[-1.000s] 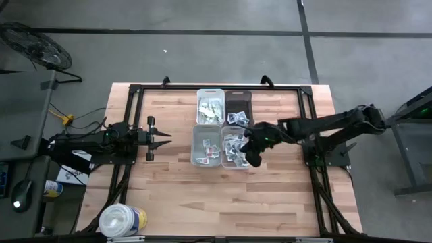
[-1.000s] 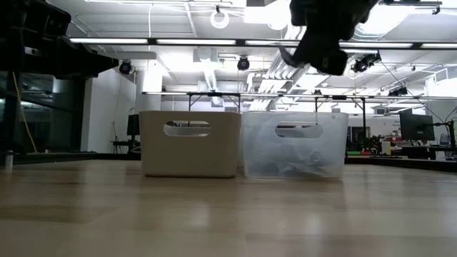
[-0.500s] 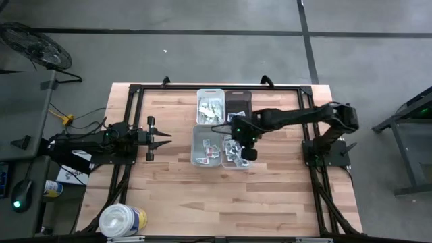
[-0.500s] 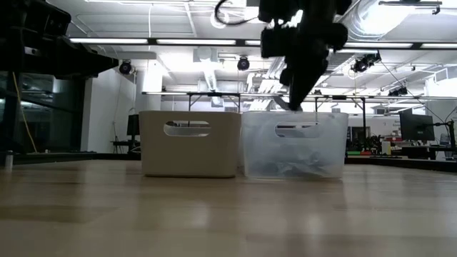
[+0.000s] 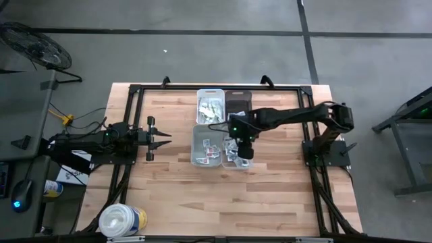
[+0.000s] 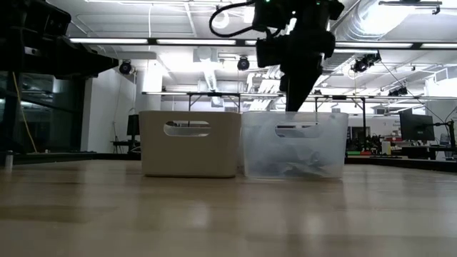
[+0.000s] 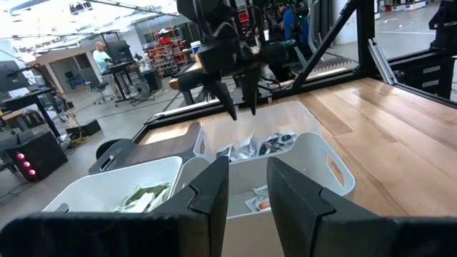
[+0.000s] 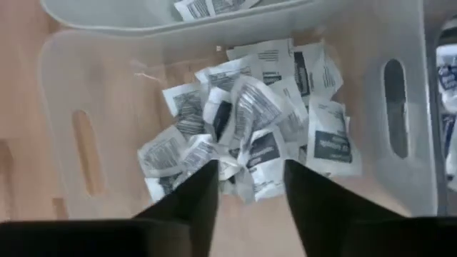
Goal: Pick & Place First Aid Supplies
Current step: Return to Home Position
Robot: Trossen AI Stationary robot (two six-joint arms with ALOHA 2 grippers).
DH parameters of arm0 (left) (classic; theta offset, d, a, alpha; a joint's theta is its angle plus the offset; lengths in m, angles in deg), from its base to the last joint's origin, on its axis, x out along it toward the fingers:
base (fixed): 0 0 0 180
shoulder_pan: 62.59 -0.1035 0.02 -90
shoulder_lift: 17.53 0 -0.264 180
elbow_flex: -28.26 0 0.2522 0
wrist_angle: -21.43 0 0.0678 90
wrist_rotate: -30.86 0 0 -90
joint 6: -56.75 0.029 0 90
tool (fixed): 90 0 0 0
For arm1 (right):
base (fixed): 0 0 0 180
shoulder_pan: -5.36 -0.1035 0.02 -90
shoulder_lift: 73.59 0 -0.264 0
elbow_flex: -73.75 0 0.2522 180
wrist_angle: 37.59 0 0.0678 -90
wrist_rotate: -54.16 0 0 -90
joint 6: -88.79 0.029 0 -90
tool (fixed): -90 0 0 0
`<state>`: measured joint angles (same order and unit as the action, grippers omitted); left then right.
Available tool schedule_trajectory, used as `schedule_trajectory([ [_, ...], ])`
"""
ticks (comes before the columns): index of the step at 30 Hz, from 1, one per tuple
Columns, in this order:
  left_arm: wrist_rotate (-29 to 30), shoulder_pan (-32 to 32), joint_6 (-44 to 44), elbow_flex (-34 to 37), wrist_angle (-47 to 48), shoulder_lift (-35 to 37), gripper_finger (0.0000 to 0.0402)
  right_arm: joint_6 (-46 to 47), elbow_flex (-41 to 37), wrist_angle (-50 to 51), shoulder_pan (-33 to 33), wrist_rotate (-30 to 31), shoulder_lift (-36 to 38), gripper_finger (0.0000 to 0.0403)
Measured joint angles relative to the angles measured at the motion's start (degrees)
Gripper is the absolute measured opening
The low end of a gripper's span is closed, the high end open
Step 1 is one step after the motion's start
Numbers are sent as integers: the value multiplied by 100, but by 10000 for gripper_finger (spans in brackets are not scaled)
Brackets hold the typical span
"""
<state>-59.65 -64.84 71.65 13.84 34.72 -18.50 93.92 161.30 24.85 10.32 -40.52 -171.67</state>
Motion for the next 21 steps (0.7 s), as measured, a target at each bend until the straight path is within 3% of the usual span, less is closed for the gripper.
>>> schedule_trajectory([
  [3,0,1,0,0,0,0,96,382,-390,-349,-7,108,340,188],
  [8,0,2,2,0,0,-2,96,1286,-1898,-2239,-234,778,1458,222],
  [13,0,0,2,0,2,0,96,2141,-3199,-3431,-497,1027,2573,226],
  [18,0,2,1,0,0,-2,96,3696,-4335,-3950,-676,1033,3722,223],
  [21,0,2,1,0,2,-2,96,3876,-4922,-4158,-731,1174,4444,224],
])
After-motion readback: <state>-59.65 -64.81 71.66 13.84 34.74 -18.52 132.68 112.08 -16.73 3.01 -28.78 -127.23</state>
